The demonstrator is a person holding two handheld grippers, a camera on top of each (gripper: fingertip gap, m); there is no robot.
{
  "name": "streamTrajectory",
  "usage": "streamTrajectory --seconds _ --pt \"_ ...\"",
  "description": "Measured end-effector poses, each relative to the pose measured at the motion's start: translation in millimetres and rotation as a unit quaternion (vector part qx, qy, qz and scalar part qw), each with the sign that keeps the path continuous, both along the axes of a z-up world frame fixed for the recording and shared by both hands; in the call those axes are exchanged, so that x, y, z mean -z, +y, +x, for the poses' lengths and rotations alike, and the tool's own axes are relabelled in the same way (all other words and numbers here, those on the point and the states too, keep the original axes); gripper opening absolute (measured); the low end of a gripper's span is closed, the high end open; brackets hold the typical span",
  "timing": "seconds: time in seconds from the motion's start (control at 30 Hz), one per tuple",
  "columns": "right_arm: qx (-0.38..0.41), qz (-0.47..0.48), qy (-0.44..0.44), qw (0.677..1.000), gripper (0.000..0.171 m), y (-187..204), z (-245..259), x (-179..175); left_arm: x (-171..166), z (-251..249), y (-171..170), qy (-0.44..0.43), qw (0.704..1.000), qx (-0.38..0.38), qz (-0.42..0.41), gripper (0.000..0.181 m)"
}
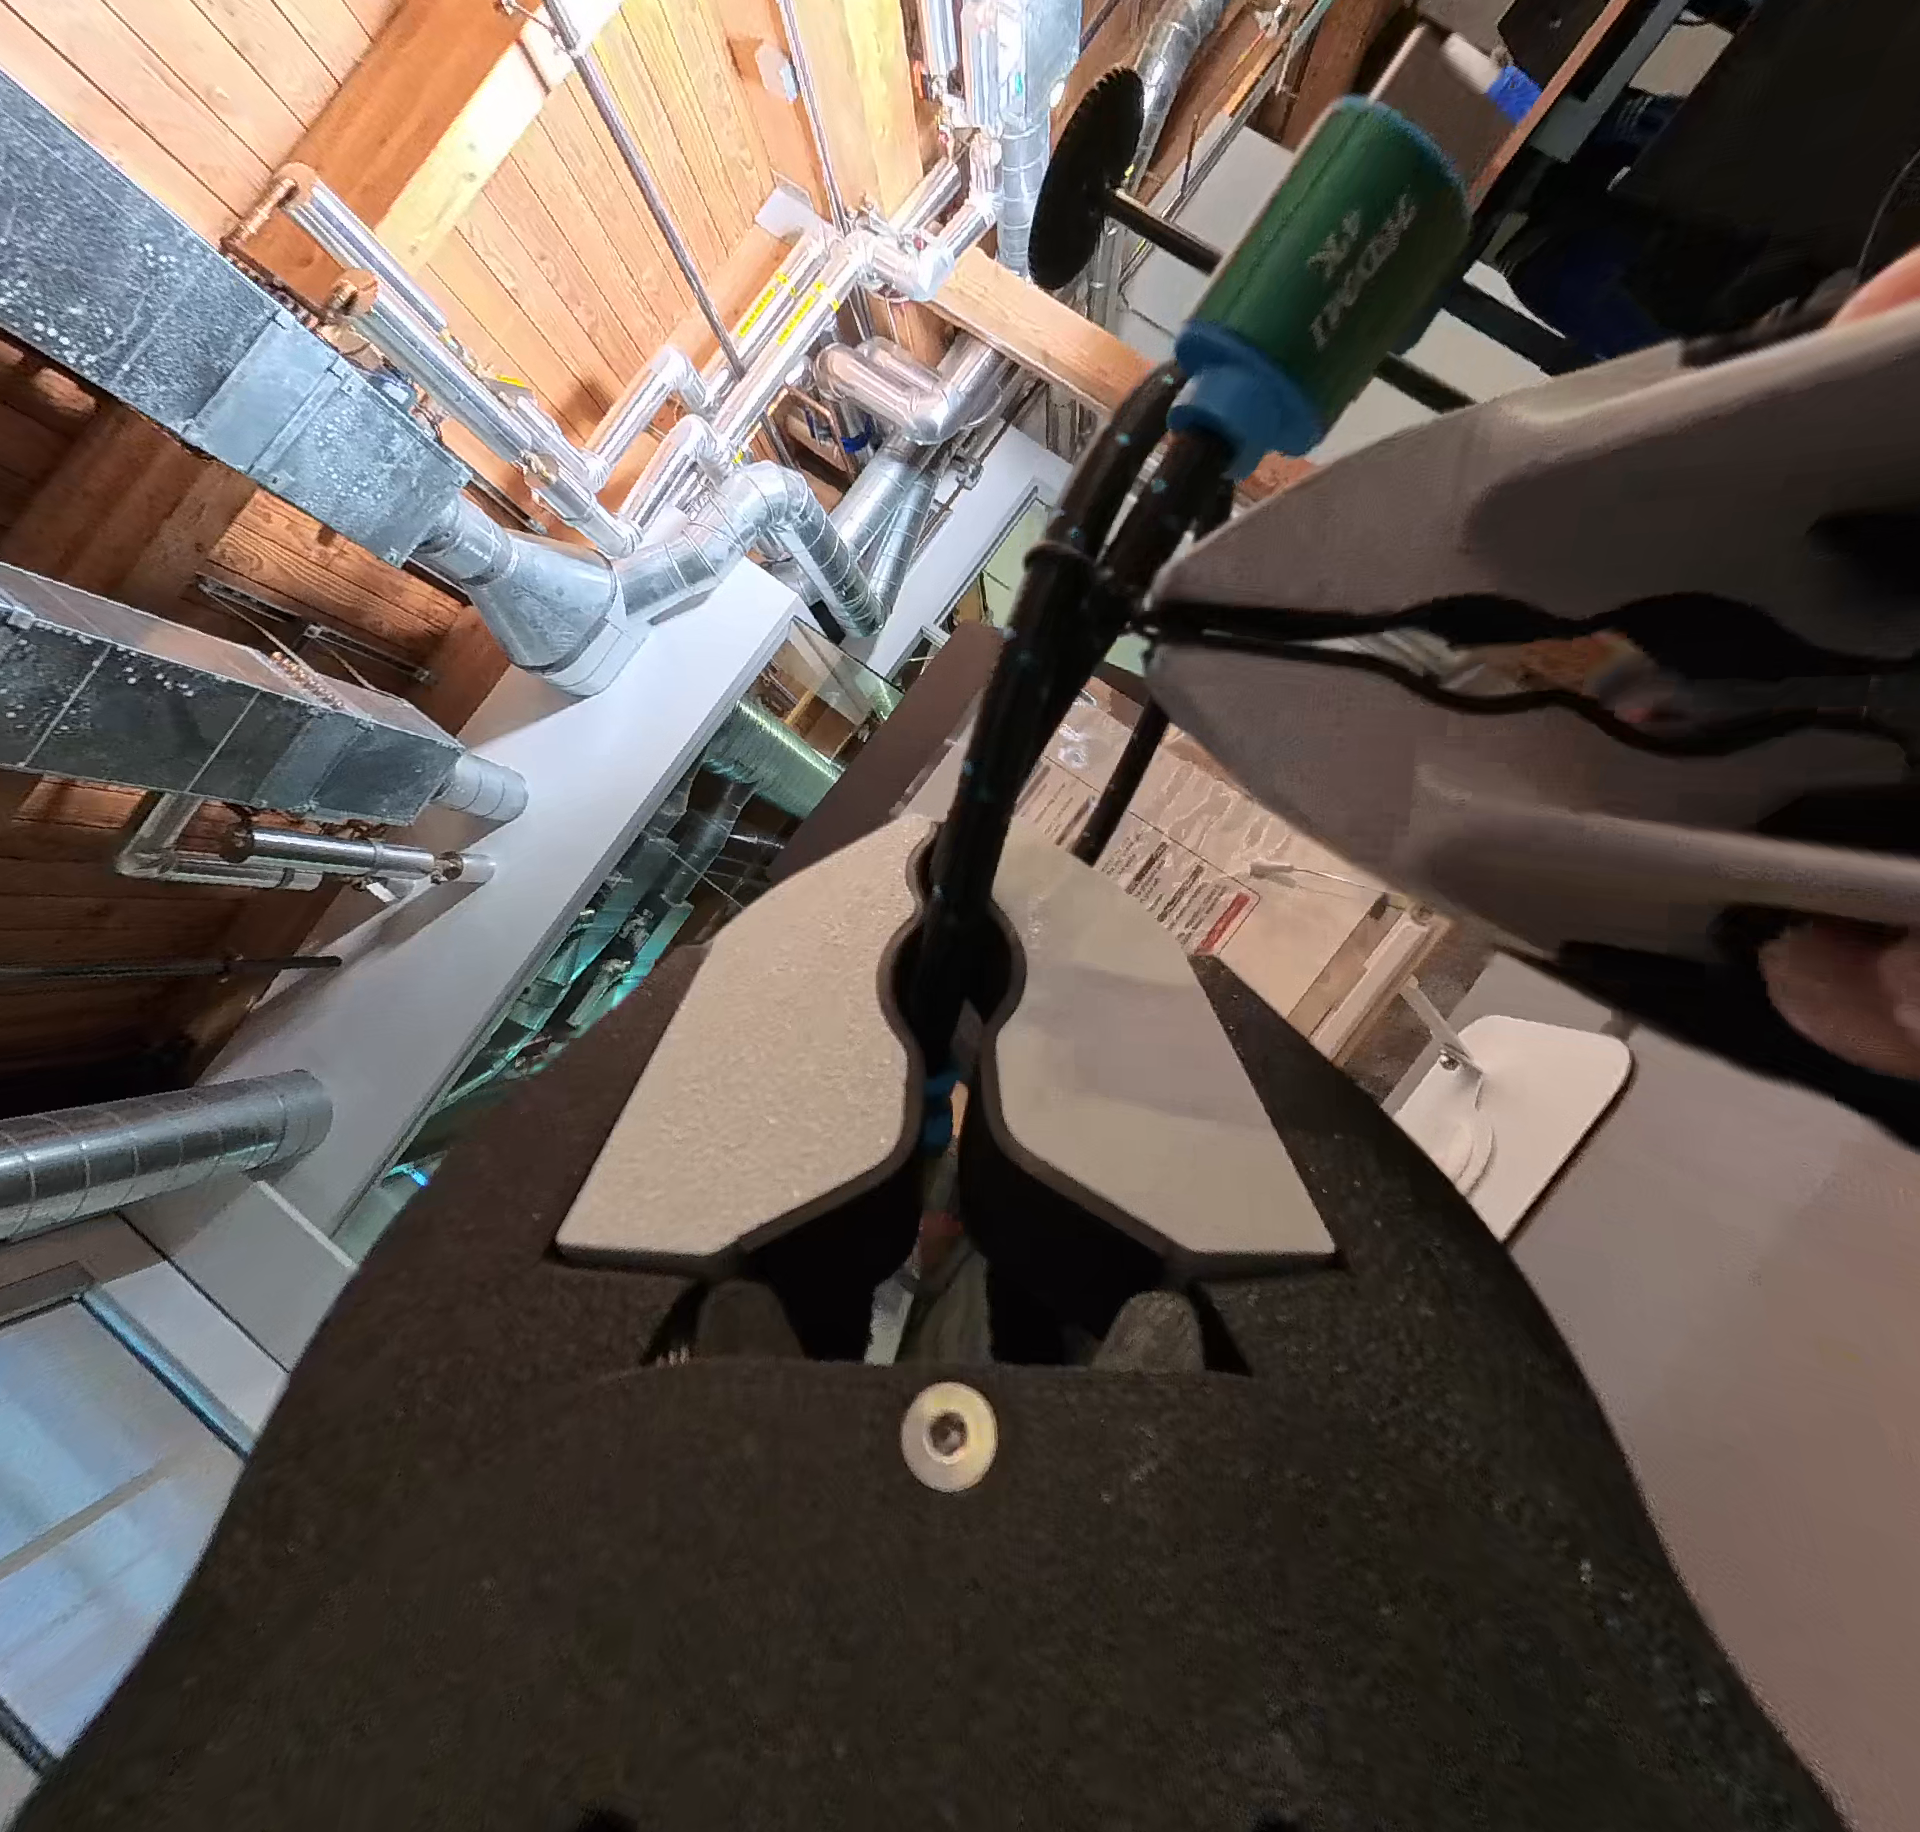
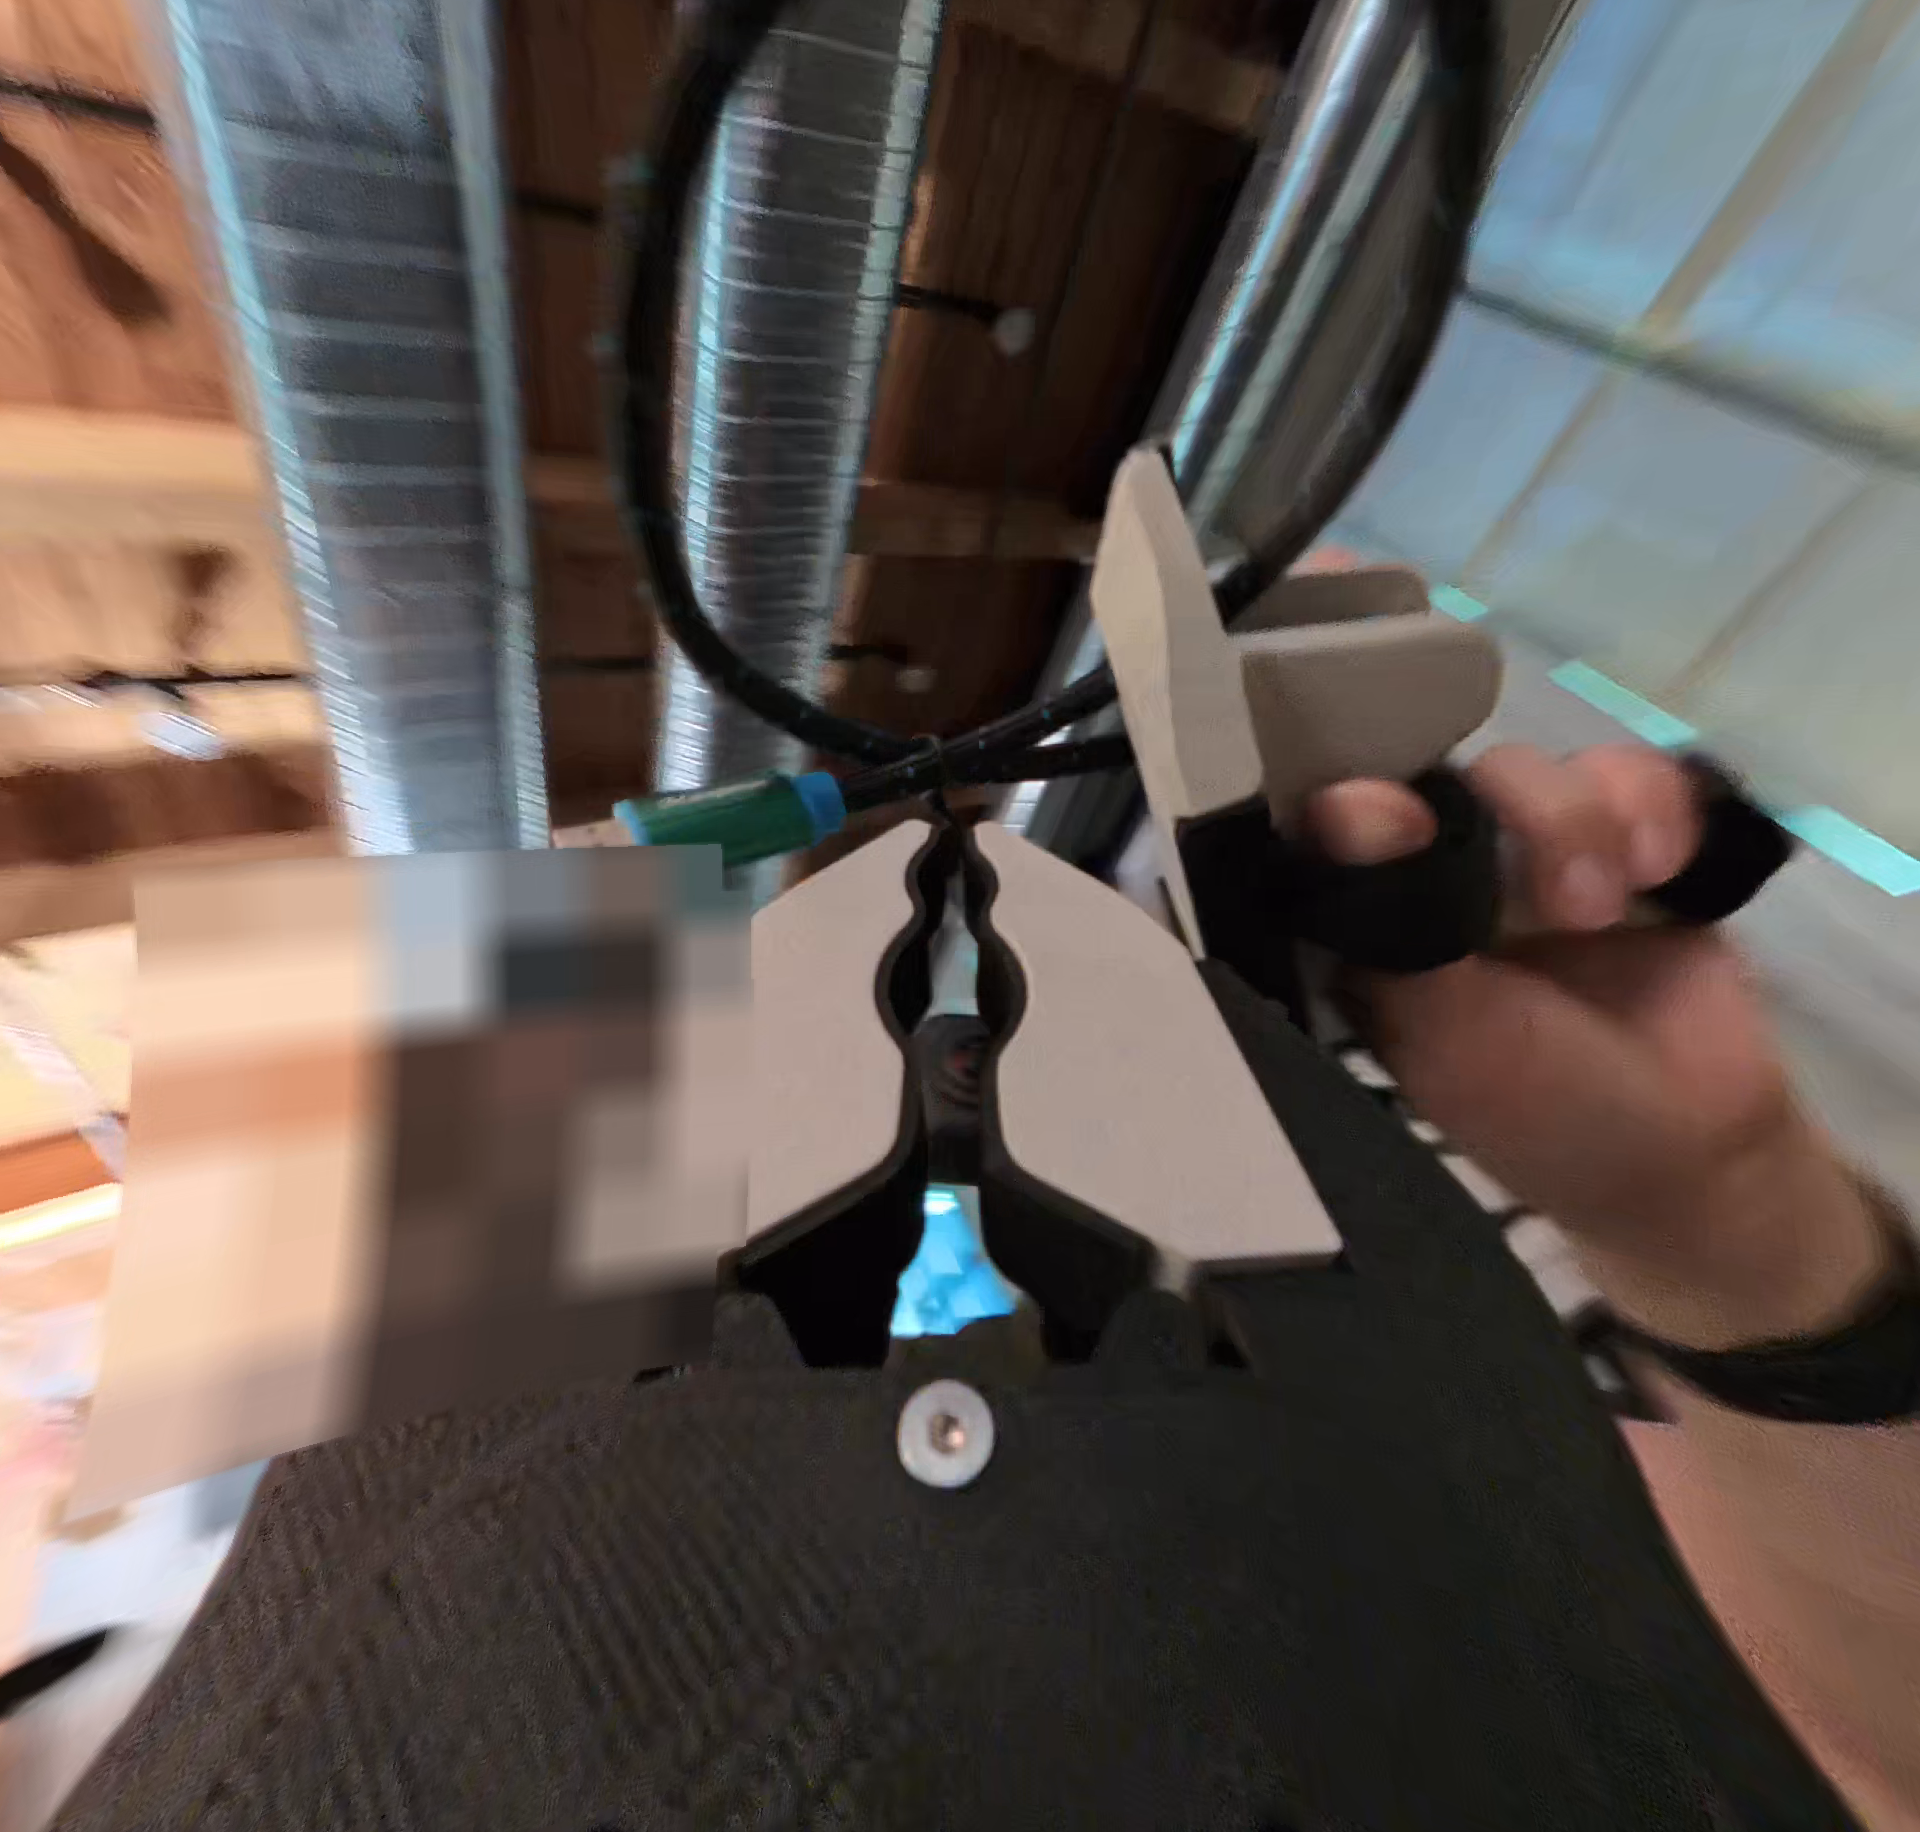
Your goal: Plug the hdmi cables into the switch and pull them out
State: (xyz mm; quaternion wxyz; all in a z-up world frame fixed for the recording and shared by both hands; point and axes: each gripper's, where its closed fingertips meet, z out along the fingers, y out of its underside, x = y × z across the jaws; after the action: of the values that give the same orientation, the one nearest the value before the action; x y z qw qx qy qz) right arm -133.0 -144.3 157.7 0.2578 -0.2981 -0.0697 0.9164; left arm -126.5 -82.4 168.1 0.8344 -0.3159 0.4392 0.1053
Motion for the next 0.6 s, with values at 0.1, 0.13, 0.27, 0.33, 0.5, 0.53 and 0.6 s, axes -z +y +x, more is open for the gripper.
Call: streamTrajectory --seconds 0.1,0.13,0.27,0.33,0.5,0.53,0.6 --pt "0.168 0.063 -0.065 0.982 0.013 12.0 12.6 -0.5 -1.3 -2.5 3.0 -0.005 1.000 -0.003 -0.014 0.000" --pt "0.246 0.094 -0.090 0.961 0.014 15.4 19.5 -0.5 -2.3 -4.0 3.6 -0.007 1.000 -0.004 -0.020 0.000" --pt "0.578 0.297 -0.210 0.730 0.018 5.0 37.5 -5.8 -0.7 -6.0 7.7 -0.004 0.998 -0.011 -0.054 0.000" --pt "0.690 0.384 -0.263 0.554 0.021 -3.9 37.1 -11.0 4.8 -2.8 9.8 0.006 0.996 -0.010 -0.083 0.000" --pt "0.767 0.492 -0.335 0.240 0.031 -10.0 32.4 -14.0 25.9 8.0 7.7 0.026 0.974 0.035 -0.220 0.000" --pt "0.781 0.479 -0.335 0.221 0.032 -9.2 38.7 -17.8 29.2 7.7 7.7 0.028 0.968 0.041 -0.247 0.000" --pt "0.779 0.475 -0.342 0.222 0.036 -7.1 43.1 -20.2 33.4 5.0 9.9 0.032 0.960 0.037 -0.277 0.001"
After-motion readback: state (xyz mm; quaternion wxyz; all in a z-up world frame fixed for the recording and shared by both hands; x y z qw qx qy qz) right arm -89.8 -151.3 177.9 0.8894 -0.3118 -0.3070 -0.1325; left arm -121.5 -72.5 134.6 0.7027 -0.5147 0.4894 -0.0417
